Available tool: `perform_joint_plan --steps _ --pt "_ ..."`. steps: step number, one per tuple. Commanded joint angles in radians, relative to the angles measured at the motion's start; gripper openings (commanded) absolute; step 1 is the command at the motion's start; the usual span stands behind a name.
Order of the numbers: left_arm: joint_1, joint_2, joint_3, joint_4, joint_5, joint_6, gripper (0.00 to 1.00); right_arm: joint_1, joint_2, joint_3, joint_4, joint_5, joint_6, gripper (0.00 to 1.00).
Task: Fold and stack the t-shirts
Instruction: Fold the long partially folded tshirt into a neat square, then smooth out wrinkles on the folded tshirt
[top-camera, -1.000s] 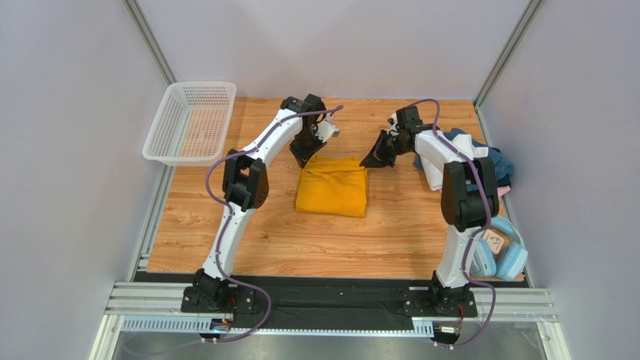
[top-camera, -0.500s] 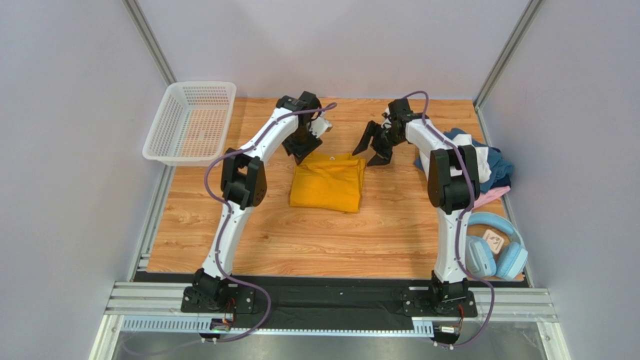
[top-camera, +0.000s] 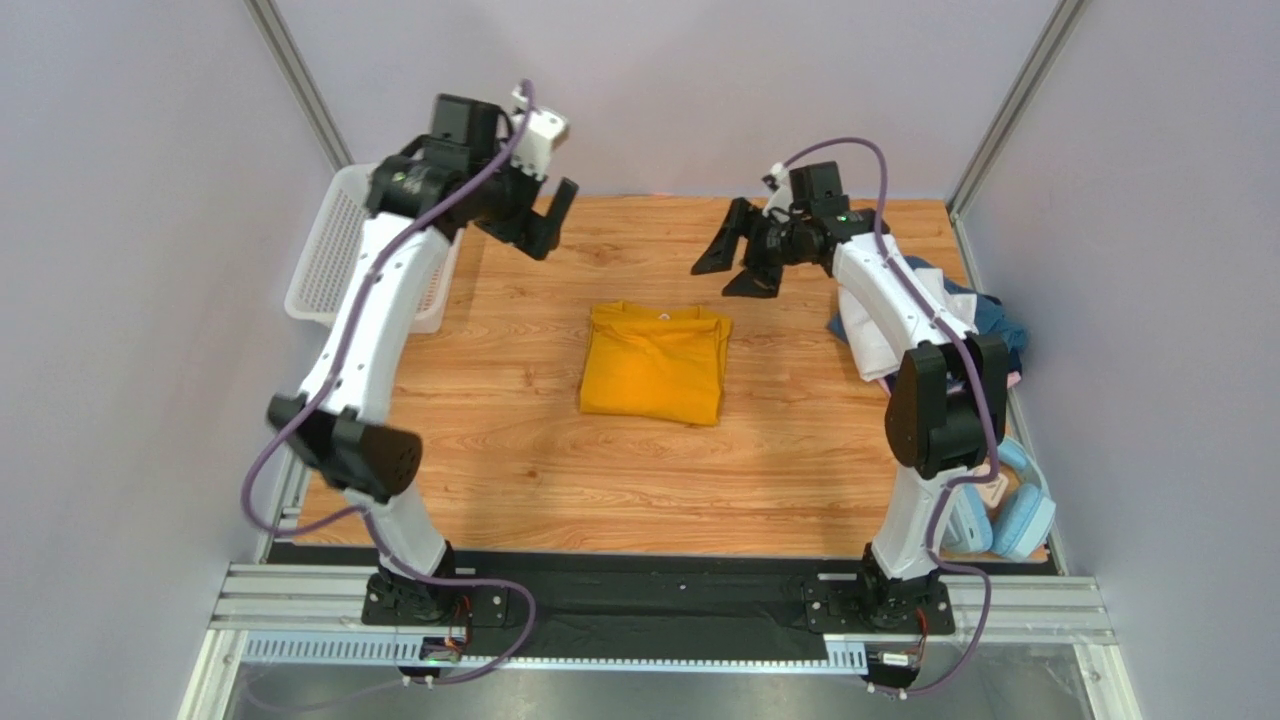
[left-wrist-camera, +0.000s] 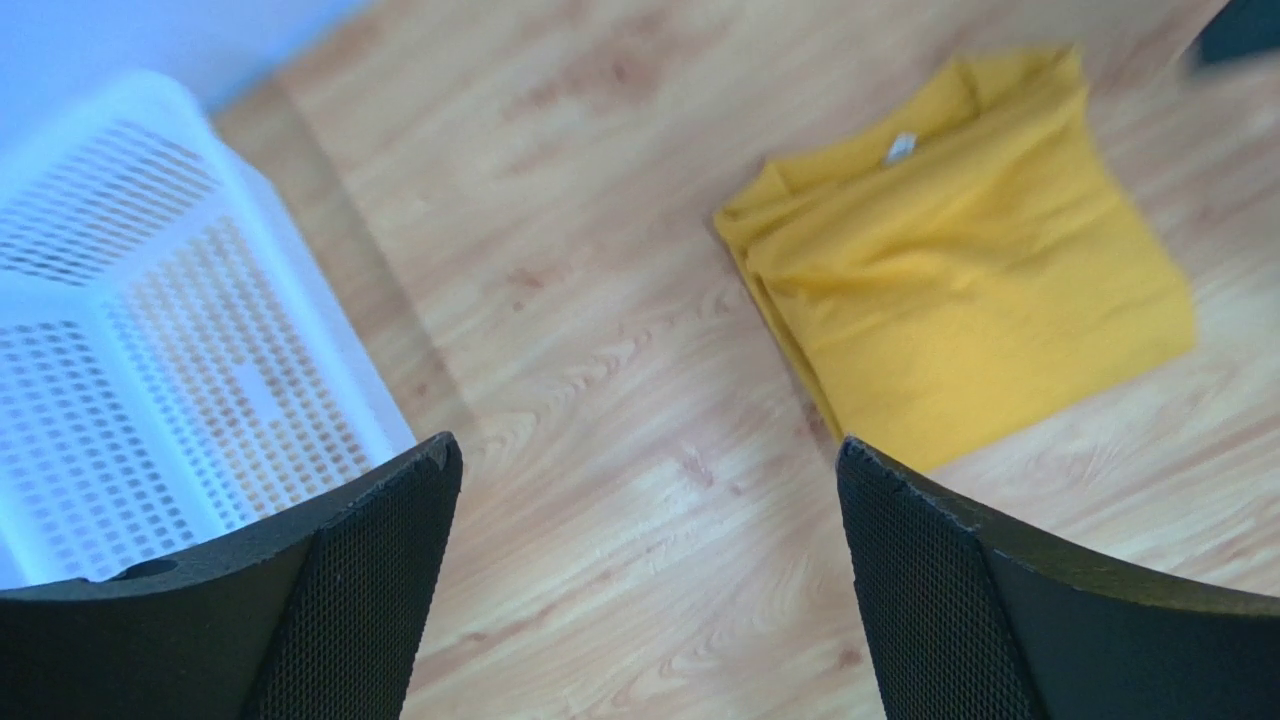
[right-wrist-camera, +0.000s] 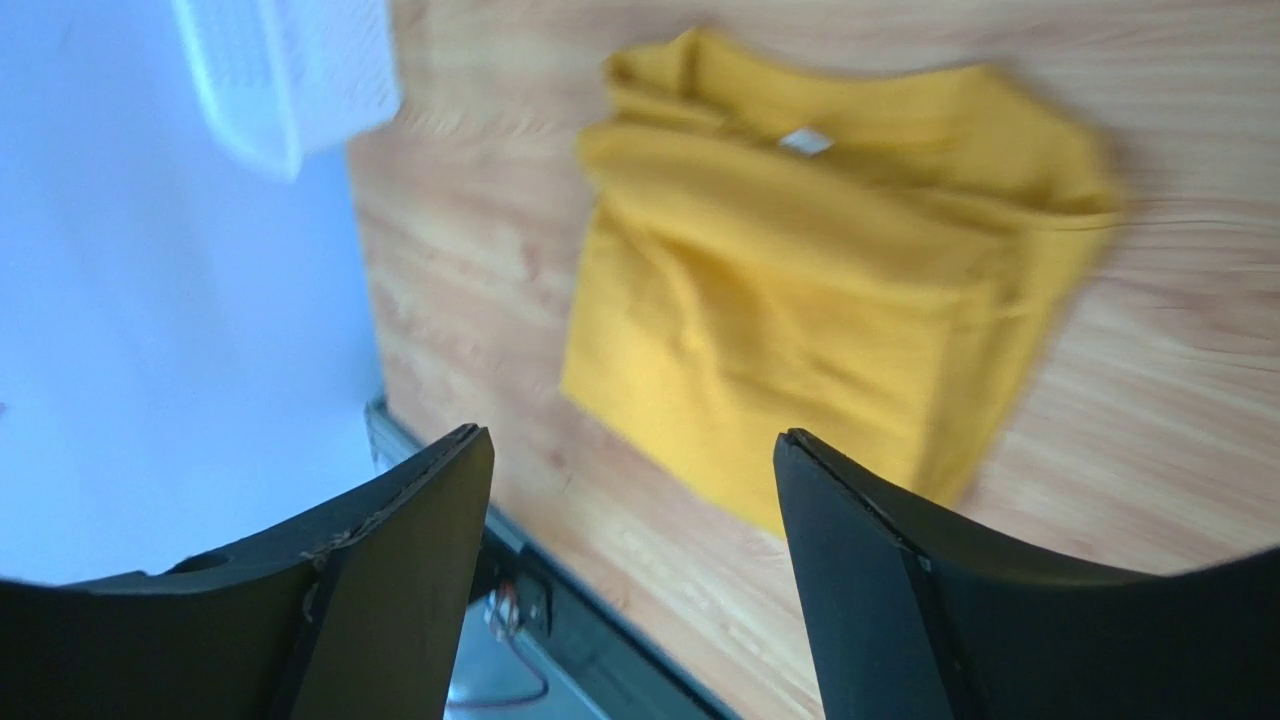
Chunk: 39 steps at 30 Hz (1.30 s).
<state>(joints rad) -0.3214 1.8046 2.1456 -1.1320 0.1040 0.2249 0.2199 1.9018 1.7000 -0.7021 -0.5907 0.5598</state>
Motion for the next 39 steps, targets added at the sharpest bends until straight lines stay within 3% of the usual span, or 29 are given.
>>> perform_joint_plan --steps 1,7,12,16,19,23,29,39 --pt "0.062 -0.151 -0.148 0.101 0.094 -0.087 1.0 0.139 0.026 -0.143 0.151 -0.217 0.054 0.79" --pt "0.07 -0.218 -0.354 0.12 0.137 -0.075 1.0 0.213 0.114 -0.284 0.263 -0.328 0.071 0.85" --pt "0.07 -0.223 -0.44 0.12 0.125 -0.056 1.0 0.216 0.232 -0.313 0.248 -0.279 0.028 0.84" --pt "0.07 -0.232 -0.451 0.123 0.131 -0.05 1.0 0.214 0.261 -0.324 0.227 -0.261 0.022 0.82" --pt "0.07 -0.234 -0.44 0.117 0.126 -0.041 1.0 0.216 0.18 -0.306 0.222 -0.262 0.044 0.83" --pt "0.07 -0.246 -0.421 0.106 0.119 -0.033 1.0 0.225 0.123 -0.109 0.168 -0.264 0.074 0.85" --pt "0.071 -0.294 -0.409 0.103 0.126 -0.032 1.0 0.265 0.271 0.069 0.142 -0.276 0.11 0.86" --pt "0.09 -0.292 -0.398 0.08 0.135 -0.015 1.0 0.282 0.456 -0.011 0.236 -0.261 0.114 0.85"
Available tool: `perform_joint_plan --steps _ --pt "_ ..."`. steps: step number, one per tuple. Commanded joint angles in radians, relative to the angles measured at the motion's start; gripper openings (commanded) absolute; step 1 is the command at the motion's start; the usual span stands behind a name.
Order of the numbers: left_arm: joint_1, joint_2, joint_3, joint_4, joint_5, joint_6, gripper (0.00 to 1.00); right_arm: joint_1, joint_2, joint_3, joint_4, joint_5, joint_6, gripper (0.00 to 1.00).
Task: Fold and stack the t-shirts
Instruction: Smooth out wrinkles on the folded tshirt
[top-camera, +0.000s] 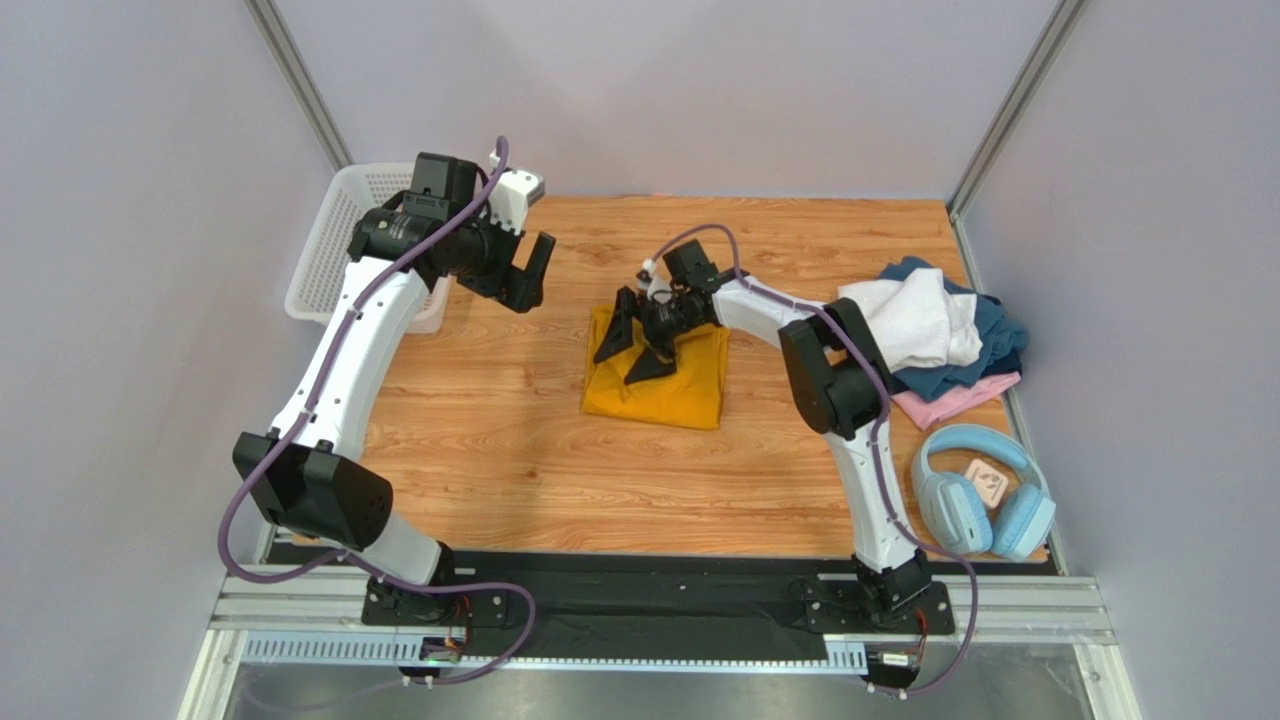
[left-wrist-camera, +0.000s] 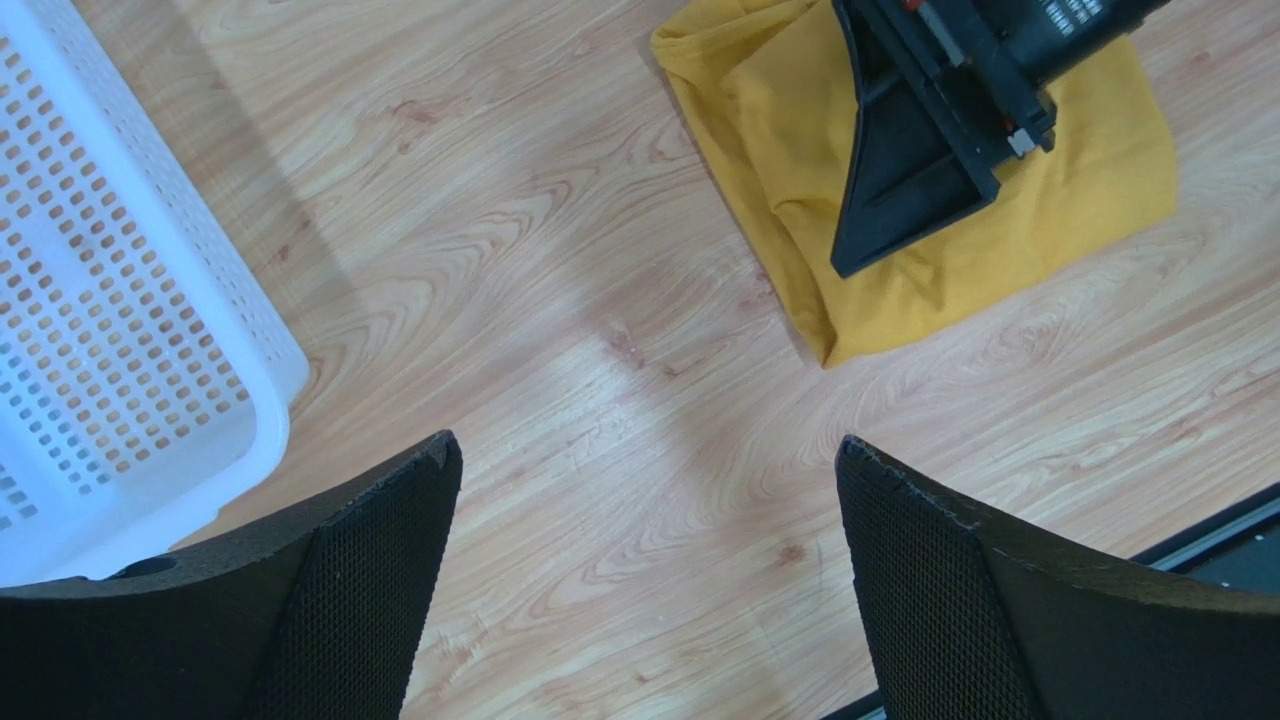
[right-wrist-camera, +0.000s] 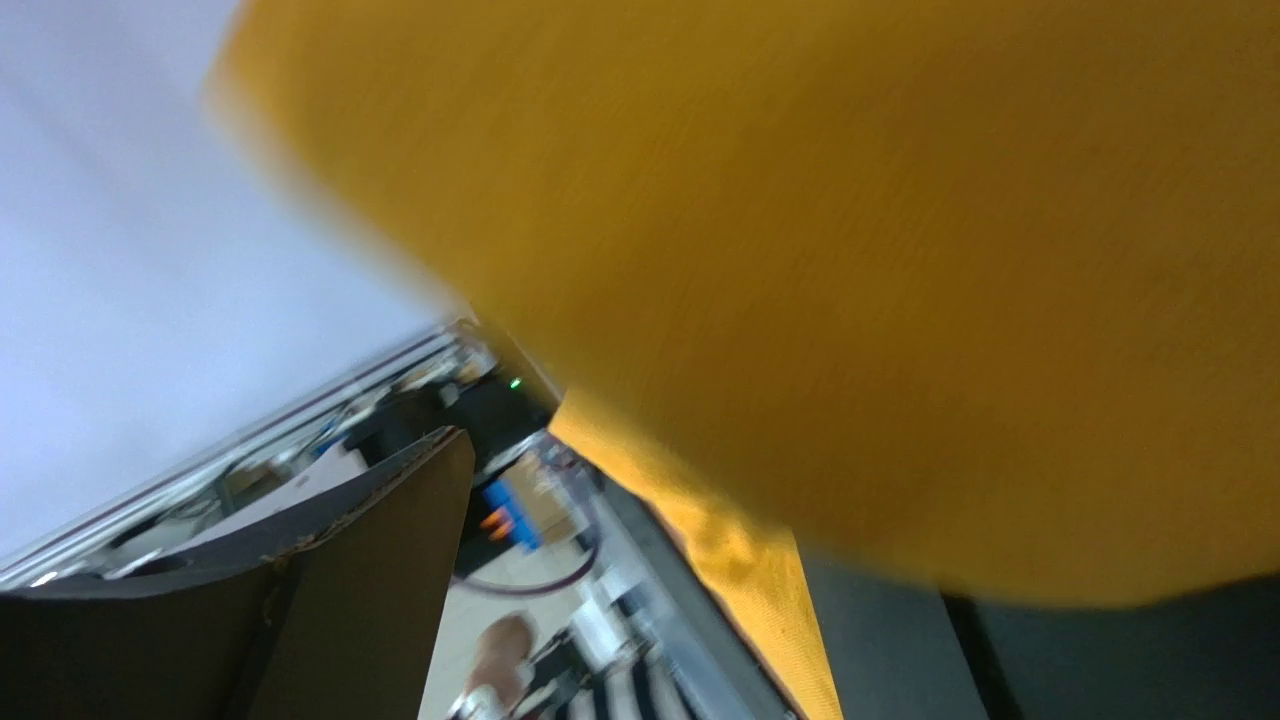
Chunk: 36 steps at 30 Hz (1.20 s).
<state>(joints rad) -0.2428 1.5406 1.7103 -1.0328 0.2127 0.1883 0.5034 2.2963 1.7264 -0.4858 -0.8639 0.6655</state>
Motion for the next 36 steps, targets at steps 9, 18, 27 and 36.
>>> perform_joint_plan --steps 9,18,27,36 --pt "0.013 -0.03 0.028 -0.03 0.034 0.034 1.0 0.004 -0.007 0.044 -0.026 -0.001 -0.018 0.88" --pt "0.013 -0.033 0.023 -0.044 0.053 0.025 1.0 -0.003 0.107 0.375 -0.139 -0.02 0.005 0.9" --pt "0.013 -0.063 0.012 -0.056 0.056 0.02 1.0 -0.029 0.276 0.395 -0.122 -0.012 0.008 0.84" --pt "0.013 -0.073 -0.002 -0.062 0.079 0.002 1.0 -0.089 0.155 0.385 -0.177 0.003 -0.073 0.96"
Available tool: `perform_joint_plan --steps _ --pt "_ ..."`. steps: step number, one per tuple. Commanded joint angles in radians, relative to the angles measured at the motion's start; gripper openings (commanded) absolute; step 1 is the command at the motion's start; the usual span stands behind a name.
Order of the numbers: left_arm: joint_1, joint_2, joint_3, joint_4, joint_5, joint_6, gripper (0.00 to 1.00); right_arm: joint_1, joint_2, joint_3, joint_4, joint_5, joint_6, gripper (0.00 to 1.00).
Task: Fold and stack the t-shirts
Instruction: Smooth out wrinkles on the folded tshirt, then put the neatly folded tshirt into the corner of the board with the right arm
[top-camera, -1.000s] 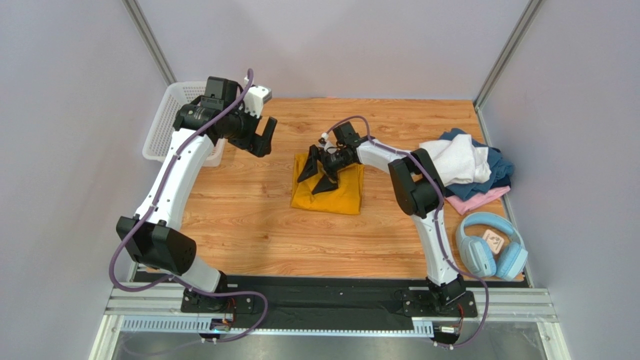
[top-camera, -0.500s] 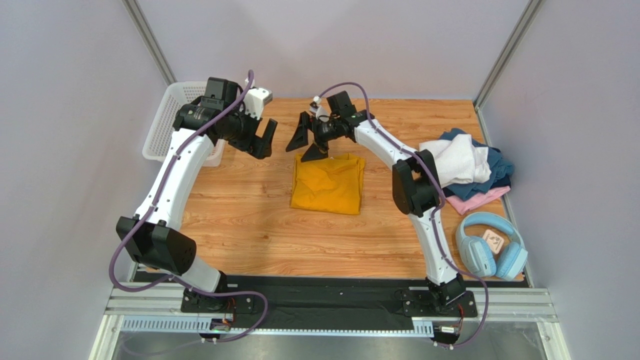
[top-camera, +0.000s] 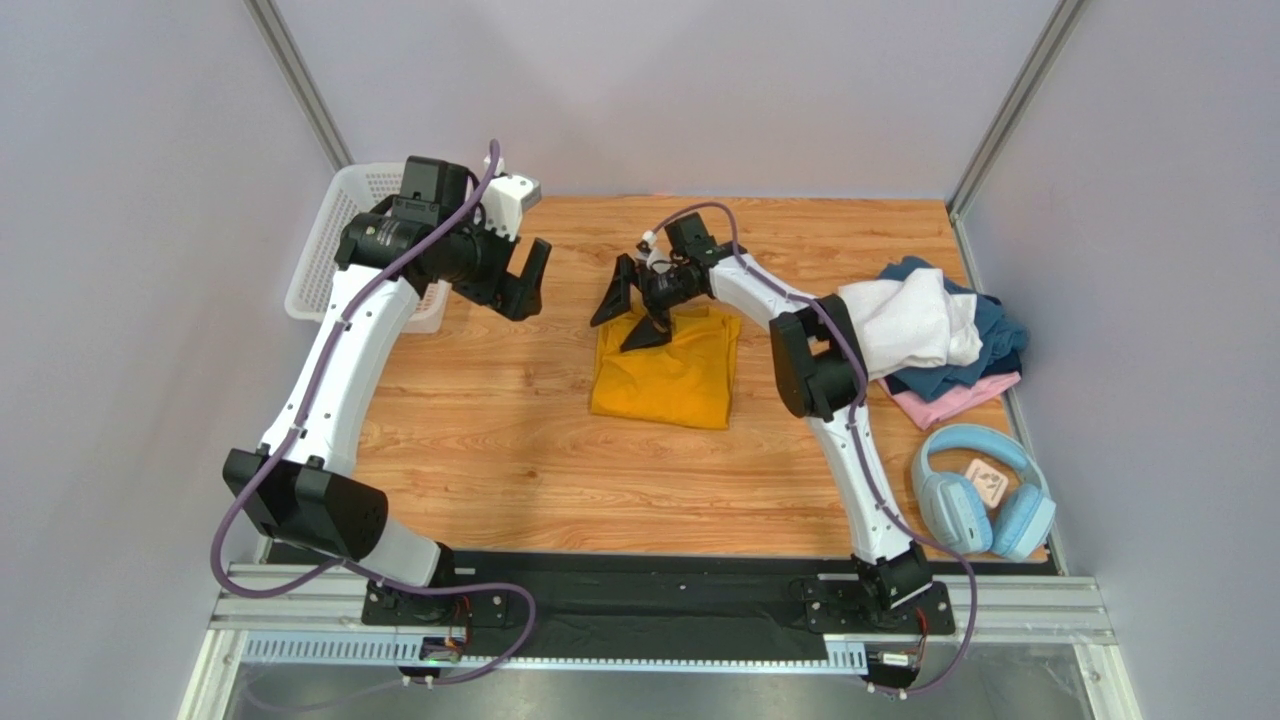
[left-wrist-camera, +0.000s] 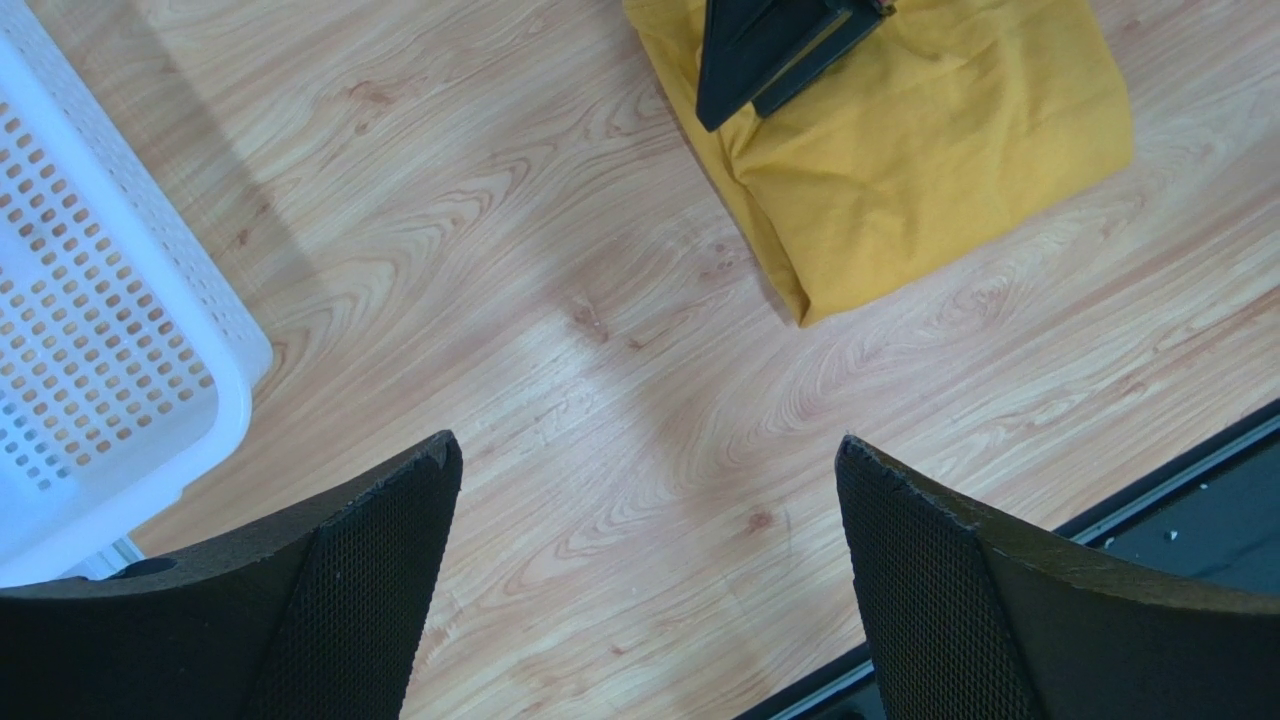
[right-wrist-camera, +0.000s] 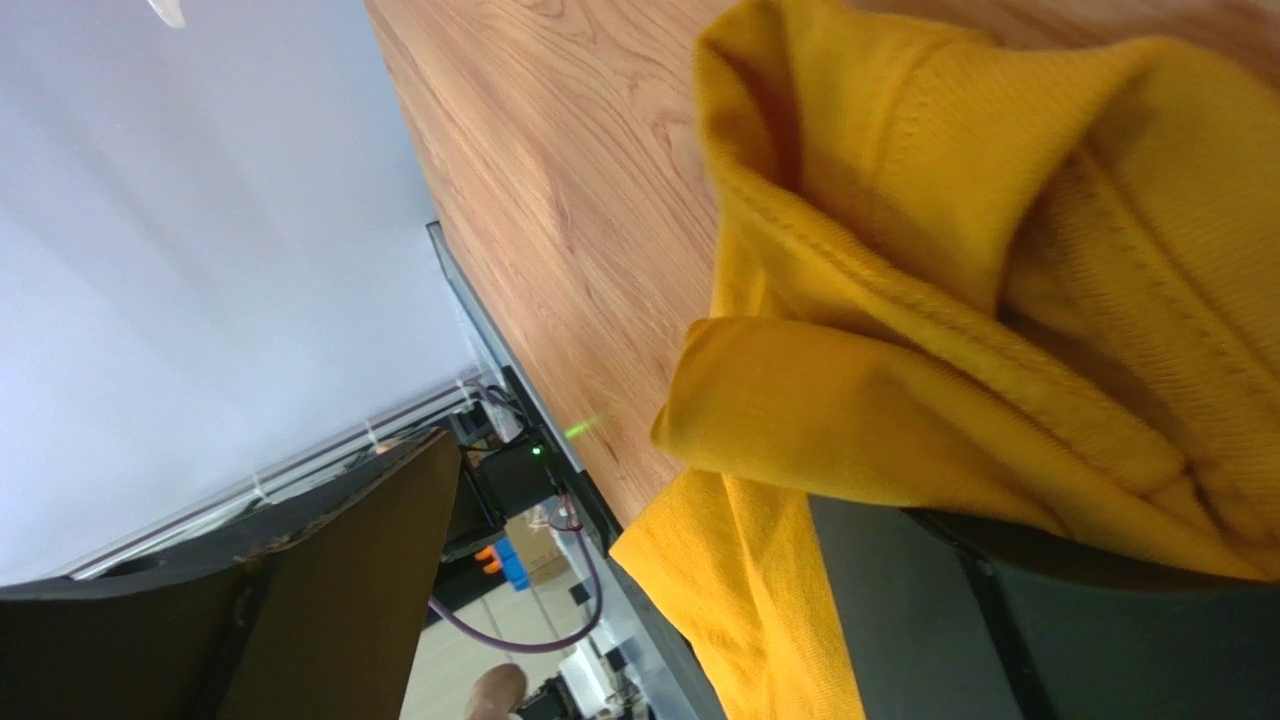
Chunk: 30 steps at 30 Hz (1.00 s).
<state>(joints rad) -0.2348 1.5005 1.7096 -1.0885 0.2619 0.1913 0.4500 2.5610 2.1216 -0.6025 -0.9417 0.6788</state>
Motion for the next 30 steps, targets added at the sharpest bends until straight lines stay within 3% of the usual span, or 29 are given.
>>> perform_joint_plan --steps 1,9,13,25,30 --pt "0.005 -0.034 -0.001 -0.008 0.036 -0.004 1.0 -0.045 -0.177 -0.028 -0.066 0.089 -0.111 0.99" --pt "0.005 -0.078 -0.021 -0.016 0.057 -0.018 1.0 -0.05 -0.611 -0.455 -0.05 0.254 -0.22 1.0" --pt "0.005 -0.117 -0.068 -0.007 0.062 -0.027 1.0 -0.05 -0.731 -0.644 -0.011 0.297 -0.239 1.0" --pt "0.005 -0.141 -0.117 -0.005 0.02 -0.013 1.0 -0.051 -0.861 -0.716 -0.005 0.319 -0.269 1.0" --pt "0.005 -0.132 -0.117 -0.005 0.031 -0.013 1.0 -0.111 -0.889 -0.729 -0.054 0.443 -0.328 1.0"
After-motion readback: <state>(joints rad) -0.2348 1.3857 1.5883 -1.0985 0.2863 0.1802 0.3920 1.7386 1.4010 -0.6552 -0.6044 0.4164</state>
